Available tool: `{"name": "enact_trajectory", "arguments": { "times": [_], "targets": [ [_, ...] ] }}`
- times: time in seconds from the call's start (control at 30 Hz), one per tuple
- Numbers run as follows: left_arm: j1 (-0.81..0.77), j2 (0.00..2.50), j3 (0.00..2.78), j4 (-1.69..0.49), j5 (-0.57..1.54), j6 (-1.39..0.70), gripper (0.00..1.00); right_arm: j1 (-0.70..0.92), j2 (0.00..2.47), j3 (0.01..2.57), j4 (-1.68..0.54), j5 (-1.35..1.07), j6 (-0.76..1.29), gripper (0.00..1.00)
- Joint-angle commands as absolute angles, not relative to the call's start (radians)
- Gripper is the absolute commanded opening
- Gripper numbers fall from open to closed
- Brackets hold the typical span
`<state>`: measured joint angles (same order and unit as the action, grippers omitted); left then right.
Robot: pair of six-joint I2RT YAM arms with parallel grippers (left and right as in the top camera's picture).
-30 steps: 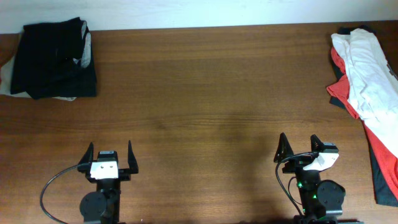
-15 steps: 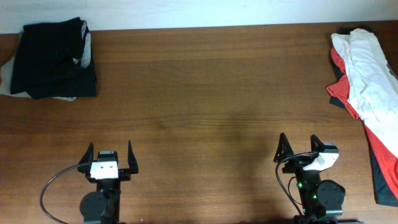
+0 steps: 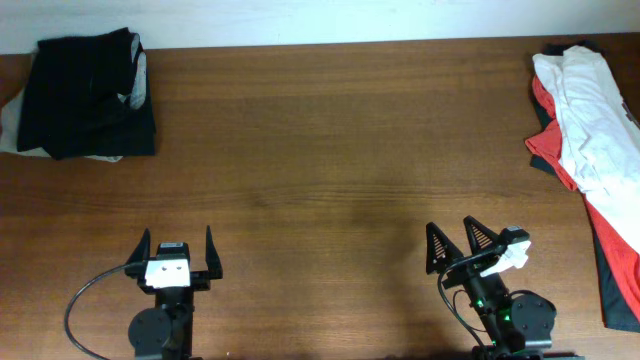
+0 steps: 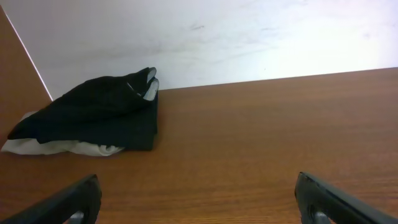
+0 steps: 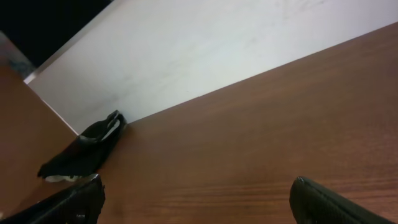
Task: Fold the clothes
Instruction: 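Reach the right gripper to the clothes pile and grasp the white T-shirt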
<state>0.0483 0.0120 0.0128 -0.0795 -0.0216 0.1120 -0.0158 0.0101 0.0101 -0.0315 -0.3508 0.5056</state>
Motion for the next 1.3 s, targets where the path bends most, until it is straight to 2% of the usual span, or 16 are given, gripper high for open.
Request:
{"name": "enact_trajectory", "arguments": {
  "times": [0.0, 0.1, 0.3, 0.47, 0.57, 0.7, 0.8, 1.03, 1.27],
  "targets": [
    [0.055, 0.006, 0.009, -0.083, -0.006, 0.125, 0.99, -0.007, 0.004, 0.006, 0.059, -0.421, 0.516, 0.99],
    [0.055, 0.006, 0.009, -0.083, -0.006, 0.125, 0.99, -0.007, 0.004, 0.006, 0.143, -0.43, 0.56, 0.99],
    [0.055, 0.006, 0.009, -0.083, -0.006, 0.125, 0.99, -0.007, 0.13, 0.191, 0.128, -0.22, 0.547, 0.99],
    [0.055, 0.006, 0.009, -0.083, -0.006, 0.125, 0.99, -0.009, 0.68, 0.622, -0.04, -0.057, 0.349, 0.99],
    [0.055, 0.006, 0.009, -0.083, -0.006, 0.125, 0.99, -0.028, 1.046, 0.995, -0.27, 0.022, 0.262, 0.99],
    [0.055, 0.006, 0.009, -0.083, -0.006, 0.125, 0.99, -0.232, 1.566, 1.622, -0.73, 0.039, 0.209, 0.99],
    [0.055, 0.006, 0.009, -0.083, -0.006, 0.125, 0.99, -0.342, 1.758, 1.861, -0.897, 0.039, 0.133, 0.99],
    [0.055, 0.006, 0.009, -0.083, -0.006, 0.125, 0.99, -0.612, 2.011, 1.904, -0.897, 0.038, 0.103, 0.99],
    [0.055, 0.006, 0.009, -0.083, -0.006, 0.125, 0.99, -0.735, 2.186, 1.903, -0.863, 0.064, 0.008, 0.99]
  ]
}}
